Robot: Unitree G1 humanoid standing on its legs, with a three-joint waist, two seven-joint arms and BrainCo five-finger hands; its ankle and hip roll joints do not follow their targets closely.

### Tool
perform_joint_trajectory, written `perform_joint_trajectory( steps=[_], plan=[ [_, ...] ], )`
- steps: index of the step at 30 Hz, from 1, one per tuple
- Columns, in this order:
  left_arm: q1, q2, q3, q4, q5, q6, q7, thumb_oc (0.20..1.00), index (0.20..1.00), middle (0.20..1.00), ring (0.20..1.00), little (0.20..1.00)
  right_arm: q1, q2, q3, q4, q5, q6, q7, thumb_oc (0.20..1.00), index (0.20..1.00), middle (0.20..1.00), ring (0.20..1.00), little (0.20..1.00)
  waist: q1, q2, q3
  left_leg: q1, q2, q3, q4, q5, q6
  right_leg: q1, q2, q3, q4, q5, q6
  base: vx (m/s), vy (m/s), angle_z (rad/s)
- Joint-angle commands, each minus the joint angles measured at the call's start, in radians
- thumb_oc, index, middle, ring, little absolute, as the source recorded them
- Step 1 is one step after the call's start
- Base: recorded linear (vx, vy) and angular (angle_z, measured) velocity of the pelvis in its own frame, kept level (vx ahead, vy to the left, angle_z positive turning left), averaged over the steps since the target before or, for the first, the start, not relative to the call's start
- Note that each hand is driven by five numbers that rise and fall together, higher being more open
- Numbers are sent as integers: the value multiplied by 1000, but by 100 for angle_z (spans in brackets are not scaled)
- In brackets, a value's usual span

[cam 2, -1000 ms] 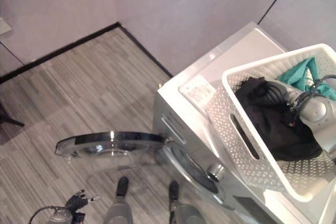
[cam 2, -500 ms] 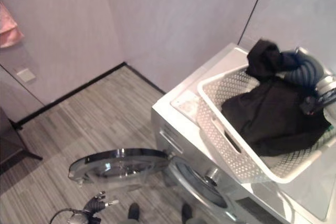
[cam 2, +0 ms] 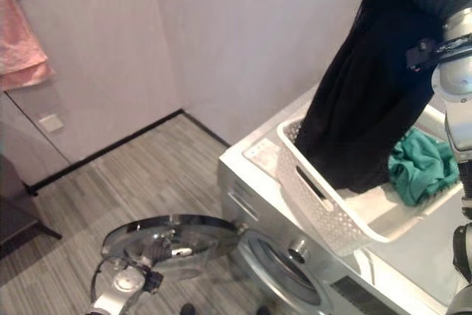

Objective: Grab the laundry basket,head to the washer,open it,put in the laundry and shut it.

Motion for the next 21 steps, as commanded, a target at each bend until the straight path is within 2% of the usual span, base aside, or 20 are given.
perform_joint_trajectory(
  steps=[1, 6, 7, 8, 12, 17, 21],
  plan=[
    [-78, 60, -59, -92, 19, -67, 20, 1000, 1000, 1000, 1000, 1000, -132, 5, -17, 55, -102, 21, -112, 200, 200, 200, 200, 200, 21, -34, -53, 45, 25, 19, 6, -95, 18, -29, -121, -24, 90, -66, 77, 0, 0, 0],
    [-99, 100, -48, -220, 63, -69, 38, 1000, 1000, 1000, 1000, 1000, -218, -5, 18, 91, -144, 41, -143, 200, 200, 200, 200, 200, 25, -32, -56, 55, 23, 17, 9, -99, 21, -23, -121, -18, 98, -70, 76, -2, -1, -1],
    [-101, 117, -36, -272, 79, -65, 39, 1000, 1000, 1000, 1000, 1000, -243, -11, 31, 105, -151, 48, -146, 200, 200, 200, 200, 200, 26, -31, -55, 57, 23, 16, 10, -100, 22, -23, -121, -17, 100, -71, 76, -39, -1, -3],
    [-119, 170, -11, -387, 129, -67, 39, 1000, 1000, 1000, 1000, 1000, -300, -30, 54, 134, -166, 61, -149, 200, 200, 200, 200, 200, 30, -30, -56, 55, 24, 13, 12, -94, 23, -26, -121, -14, 104, -71, 76, -13, -2, -5],
    [-132, 258, 104, -621, 140, -53, 31, 1000, 1000, 1000, 1000, 1000, -477, -51, 155, 244, -182, 97, -158, 200, 200, 200, 200, 200, 43, -30, -68, 57, 24, 7, 13, -92, 22, -19, -120, -14, 105, -75, 74, -3, -4, -5],
    [-178, 280, 185, -739, 162, -49, 48, 1000, 1000, 1000, 1000, 1000, -574, -37, 225, 269, -187, 105, -136, 200, 200, 200, 200, 200, 43, -28, -72, 64, 27, 4, 16, -93, 19, -12, -117, -11, 107, -84, 71, 4, -8, -4],
    [-339, 255, 135, -684, 116, -54, 73, 1000, 1000, 1000, 1000, 1000, -622, 16, 267, 278, -159, 93, -132, 200, 200, 200, 200, 200, 31, -28, -82, 73, 29, 7, 13, -98, 15, -1, -112, -13, 104, -89, 67, 0, 0, 0]
  ],
)
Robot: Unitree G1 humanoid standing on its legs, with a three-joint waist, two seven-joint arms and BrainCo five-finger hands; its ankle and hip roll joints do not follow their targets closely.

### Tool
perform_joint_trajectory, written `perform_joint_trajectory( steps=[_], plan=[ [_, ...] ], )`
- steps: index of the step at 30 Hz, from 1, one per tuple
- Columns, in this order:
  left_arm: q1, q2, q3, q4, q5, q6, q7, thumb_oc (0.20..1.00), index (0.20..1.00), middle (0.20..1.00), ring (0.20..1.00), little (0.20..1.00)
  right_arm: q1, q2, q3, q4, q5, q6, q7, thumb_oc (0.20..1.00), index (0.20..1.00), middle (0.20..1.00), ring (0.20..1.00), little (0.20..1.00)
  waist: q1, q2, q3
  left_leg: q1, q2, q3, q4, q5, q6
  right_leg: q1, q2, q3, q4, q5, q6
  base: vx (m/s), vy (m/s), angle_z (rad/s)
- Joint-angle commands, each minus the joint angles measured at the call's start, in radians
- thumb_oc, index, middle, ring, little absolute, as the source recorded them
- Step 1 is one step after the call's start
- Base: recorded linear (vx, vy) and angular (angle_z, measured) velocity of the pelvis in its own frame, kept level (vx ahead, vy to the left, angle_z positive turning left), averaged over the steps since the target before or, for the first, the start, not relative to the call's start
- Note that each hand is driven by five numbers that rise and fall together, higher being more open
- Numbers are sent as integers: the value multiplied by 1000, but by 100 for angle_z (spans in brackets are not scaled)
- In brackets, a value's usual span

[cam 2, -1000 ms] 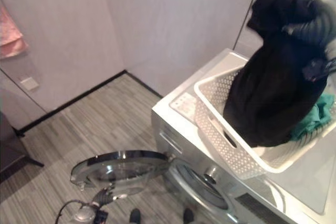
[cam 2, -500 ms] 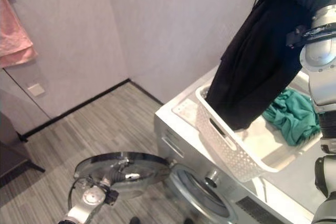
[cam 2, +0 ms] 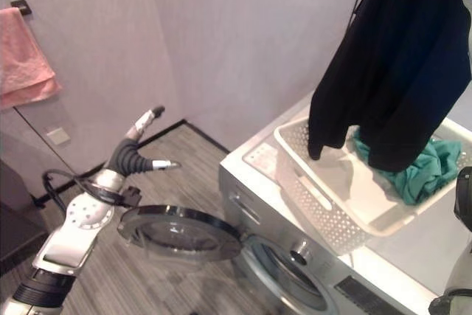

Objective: Grab the laundry basket,head to the washer,open it,put in the laundry and shut it.

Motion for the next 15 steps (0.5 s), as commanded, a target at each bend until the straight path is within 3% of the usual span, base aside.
perform_joint_trajectory(
  steps=[1, 4, 7, 9, 11, 15],
  plan=[
    [-224, -14, -121, 111, -57, -30, 61, 1000, 1000, 1000, 1000, 1000, -146, 45, 58, -8, 20, -23, -20, 200, 200, 200, 200, 200, -1, -44, -82, 20, 41, -12, 11, -87, -3, -42, -97, -37, 111, -80, 59, -1, -31, 1],
    [-370, -76, -203, 259, -122, -32, 88, 1000, 1000, 1000, 1000, 1000, -171, 80, 75, -13, 38, -28, -25, 200, 200, 200, 200, 200, -11, -39, -81, 21, 41, -9, 9, -87, -6, -41, -96, -42, 107, -73, 58, -2, -10, 0],
    [-628, -199, -332, 588, -157, 14, 155, 1000, 1000, 1000, 1000, 1000, -188, 151, 98, -17, 76, -29, -23, 200, 200, 200, 200, 200, -44, -28, -92, 20, 41, -3, 6, -81, -13, -45, -91, -41, 105, -66, 57, -8, -12, -3],
    [-685, -232, -359, 657, -158, 17, 165, 1000, 1000, 1000, 1000, 1000, -195, 158, 104, -23, 90, -34, -23, 200, 200, 200, 200, 200, -49, -25, -89, 18, 43, -3, 5, -79, -14, -48, -90, -40, 108, -67, 57, -22, -21, -7],
    [-831, -318, -426, 838, -178, 47, 187, 1000, 1000, 1000, 1000, 1000, -209, 196, 132, -20, 116, -42, -25, 200, 200, 200, 200, 200, -68, -18, -95, 17, 45, 0, 5, -73, -17, -56, -86, -36, 115, -72, 58, -9, -8, -2],
    [-984, -411, -493, 1086, -218, 79, 198, 1000, 1000, 1000, 1000, 1000, -218, 238, 157, -50, 142, -50, -8, 200, 200, 200, 200, 200, -95, 1, -99, 18, 50, 8, 5, -67, -20, -64, -82, -25, 120, -78, 62, -12, -11, -3]
  ],
)
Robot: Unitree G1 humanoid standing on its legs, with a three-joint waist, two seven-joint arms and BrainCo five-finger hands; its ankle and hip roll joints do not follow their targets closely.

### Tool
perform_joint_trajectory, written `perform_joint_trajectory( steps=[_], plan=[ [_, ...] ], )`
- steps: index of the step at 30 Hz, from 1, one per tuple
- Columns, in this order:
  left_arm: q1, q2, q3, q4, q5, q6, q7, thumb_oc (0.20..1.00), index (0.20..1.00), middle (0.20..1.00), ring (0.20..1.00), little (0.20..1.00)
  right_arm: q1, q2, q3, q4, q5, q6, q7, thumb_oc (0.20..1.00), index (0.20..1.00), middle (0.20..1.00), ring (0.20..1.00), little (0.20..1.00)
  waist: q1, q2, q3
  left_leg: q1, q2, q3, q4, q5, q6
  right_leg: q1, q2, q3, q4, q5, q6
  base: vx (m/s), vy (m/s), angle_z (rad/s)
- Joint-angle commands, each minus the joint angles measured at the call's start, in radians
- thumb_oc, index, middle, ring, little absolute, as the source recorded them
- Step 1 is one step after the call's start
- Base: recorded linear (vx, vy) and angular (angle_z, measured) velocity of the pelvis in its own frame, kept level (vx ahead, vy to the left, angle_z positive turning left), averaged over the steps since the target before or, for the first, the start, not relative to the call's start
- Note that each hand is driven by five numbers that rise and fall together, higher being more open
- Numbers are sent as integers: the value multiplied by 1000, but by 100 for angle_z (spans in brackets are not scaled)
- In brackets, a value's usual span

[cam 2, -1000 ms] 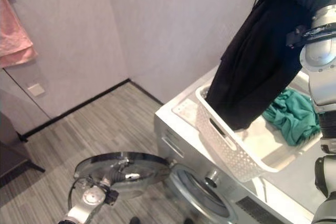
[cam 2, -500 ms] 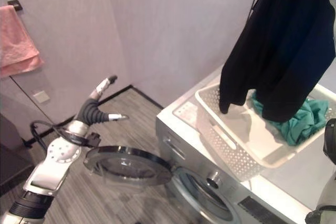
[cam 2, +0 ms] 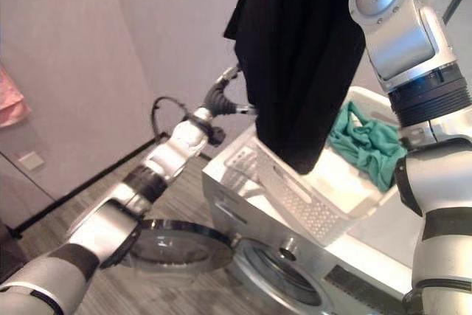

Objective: Grab the laundry basket,head to the washer,open it,put in the laundry and shut it.

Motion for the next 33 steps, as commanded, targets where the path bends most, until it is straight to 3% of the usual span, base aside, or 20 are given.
perform_joint_trajectory(
  steps=[1, 6, 11, 18, 27, 33],
  plan=[
    [-119, 20, -44, 108, -39, -3, 42, 1000, 1000, 1000, 1000, 1000, -176, -28, 19, 22, 30, -28, -14, 200, 200, 200, 200, 200, 39, -13, -44, 24, 54, -4, 5, -74, -16, -50, -78, -34, 112, -84, 58, -1, -6, -13],
    [-256, -31, -64, 338, -81, 25, 63, 1000, 1000, 1000, 1000, 1000, -158, 1, 38, -22, 56, -40, -5, 200, 200, 200, 200, 200, 9, 10, -51, 31, 64, 21, 5, -65, -22, -62, -72, -6, 106, -91, 64, -8, -10, -17],
    [-324, -61, -53, 384, -155, 24, 72, 1000, 1000, 1000, 1000, 1000, -158, -2, 50, -48, 86, -43, -14, 200, 200, 200, 200, 200, -12, 20, -53, 26, 67, 24, 5, -59, -27, -65, -70, -2, 113, -95, 66, 17, -10, -7],
    [-349, -96, -53, 330, -366, 0, 21, 1000, 1000, 1000, 1000, 1000, -158, 10, 77, 1, 92, -26, -19, 200, 200, 200, 200, 200, -22, 33, -54, 29, 63, 30, 5, -63, -28, -67, -71, -2, 116, -85, 66, -4, -6, -1],
    [-311, -116, -118, 214, -424, -18, -18, 1000, 1000, 1000, 1000, 1000, -183, -43, 118, 128, 101, 0, -15, 200, 200, 200, 200, 200, -10, 29, -52, 26, 57, 27, 5, -64, -26, -61, -73, -16, 111, -73, 67, -4, -6, 0],
    [-252, -50, -193, -16, -411, -35, -46, 1000, 1000, 1000, 1000, 1000, -183, -149, 154, 193, 78, 23, 5, 200, 200, 200, 200, 200, 30, 18, -44, 22, 49, 8, 5, -65, -21, -42, -80, -49, 102, -66, 66, 0, -13, 12]
  ],
)
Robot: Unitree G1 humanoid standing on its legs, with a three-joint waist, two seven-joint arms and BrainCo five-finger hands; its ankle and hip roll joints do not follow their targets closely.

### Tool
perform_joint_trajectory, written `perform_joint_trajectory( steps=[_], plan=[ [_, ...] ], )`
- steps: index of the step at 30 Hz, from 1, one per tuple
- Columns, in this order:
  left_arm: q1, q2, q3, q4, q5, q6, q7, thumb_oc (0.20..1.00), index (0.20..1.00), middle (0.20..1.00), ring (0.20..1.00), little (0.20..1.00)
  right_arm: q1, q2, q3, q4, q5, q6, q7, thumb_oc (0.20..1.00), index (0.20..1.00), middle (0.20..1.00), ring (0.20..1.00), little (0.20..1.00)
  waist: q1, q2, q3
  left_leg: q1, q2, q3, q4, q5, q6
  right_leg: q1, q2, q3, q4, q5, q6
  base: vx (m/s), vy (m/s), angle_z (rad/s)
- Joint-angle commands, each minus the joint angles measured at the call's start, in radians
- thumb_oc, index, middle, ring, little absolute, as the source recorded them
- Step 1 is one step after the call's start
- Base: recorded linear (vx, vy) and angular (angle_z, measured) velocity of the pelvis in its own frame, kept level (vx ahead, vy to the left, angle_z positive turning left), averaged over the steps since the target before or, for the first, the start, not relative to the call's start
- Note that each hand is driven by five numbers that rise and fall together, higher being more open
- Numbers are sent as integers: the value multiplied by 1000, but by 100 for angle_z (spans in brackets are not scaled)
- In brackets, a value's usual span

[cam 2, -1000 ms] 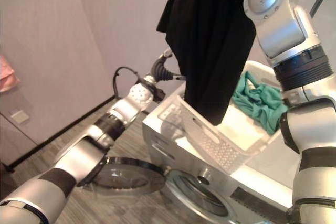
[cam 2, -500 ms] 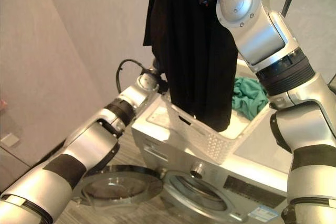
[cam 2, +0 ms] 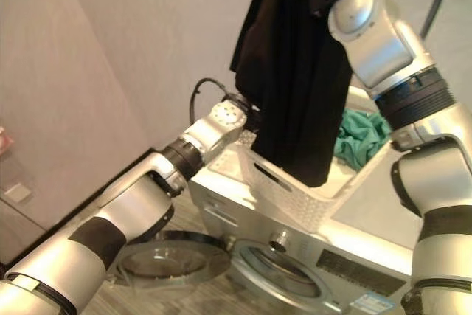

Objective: Grab the laundry basket,head to the washer,open it,put in the laundry and shut it.

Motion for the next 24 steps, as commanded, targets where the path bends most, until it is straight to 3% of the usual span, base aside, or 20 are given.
perform_joint_trajectory(
  steps=[1, 3, 4, 7, 8, 11, 16, 24],
  plan=[
    [-57, 89, -51, -11, -8, -69, -23, 1000, 1000, 1000, 1000, 1000, -175, -76, 20, 86, -11, 4, 7, 200, 200, 200, 200, 200, 61, -33, -9, 22, 47, -23, 6, -62, -20, -27, -81, -73, 100, -68, 60, -6, -7, 15],
    [-21, 144, -74, -114, -24, -70, -38, 1000, 1000, 1000, 1000, 1000, -180, -102, 35, 108, -19, 10, 13, 200, 200, 200, 200, 200, 77, -37, -8, 19, 45, -30, 6, -61, -19, -21, -83, -83, 96, -65, 60, -2, -12, 12],
    [27, 210, -99, -229, -59, -70, -58, 1000, 1000, 1000, 1000, 1000, -189, -130, 54, 129, -21, 13, 15, 200, 200, 200, 200, 200, 95, -41, -6, 13, 44, -36, 6, -58, -19, -16, -84, -94, 92, -63, 59, 2, -9, 11],
    [61, 278, -131, -337, -92, -63, -78, 1000, 1000, 1000, 1000, 1000, -192, -144, 63, 144, -15, 11, 17, 200, 200, 200, 200, 200, 104, -45, -5, 9, 44, -44, 6, -55, -19, -12, -86, -105, 88, -62, 60, -2, -4, 14],
    [89, 345, -166, -441, -125, -55, -96, 1000, 1000, 1000, 1000, 1000, -202, -154, 74, 165, -13, 11, 16, 200, 200, 200, 200, 200, 114, -48, -5, 2, 44, -49, 6, -48, -19, -11, -88, -114, 88, -59, 60, 5, -6, 20],
    [103, 377, -194, -498, -159, -48, -104, 1000, 1000, 1000, 1000, 1000, -200, -155, 78, 174, -7, 7, 10, 200, 200, 200, 200, 200, 117, -50, -5, 1, 45, -55, 6, -50, -21, -4, -87, -122, 88, -64, 59, 9, 1, 21],
    [91, 317, -258, -502, -244, -45, -88, 1000, 1000, 1000, 1000, 1000, -208, -122, 99, 183, 7, -5, -8, 200, 200, 200, 200, 200, 111, -52, -4, -7, 46, -65, 6, -48, -25, 0, -88, -136, 91, -68, 59, 3, 1, 17],
    [69, 200, -258, -450, -247, -36, -69, 1000, 1000, 1000, 1000, 1000, -218, -90, 102, 200, 19, -13, -17, 200, 200, 200, 200, 200, 97, -51, 0, -7, 48, -58, 6, -49, -28, -6, -88, -136, 94, -68, 58, -2, 0, 1]
  ],
)
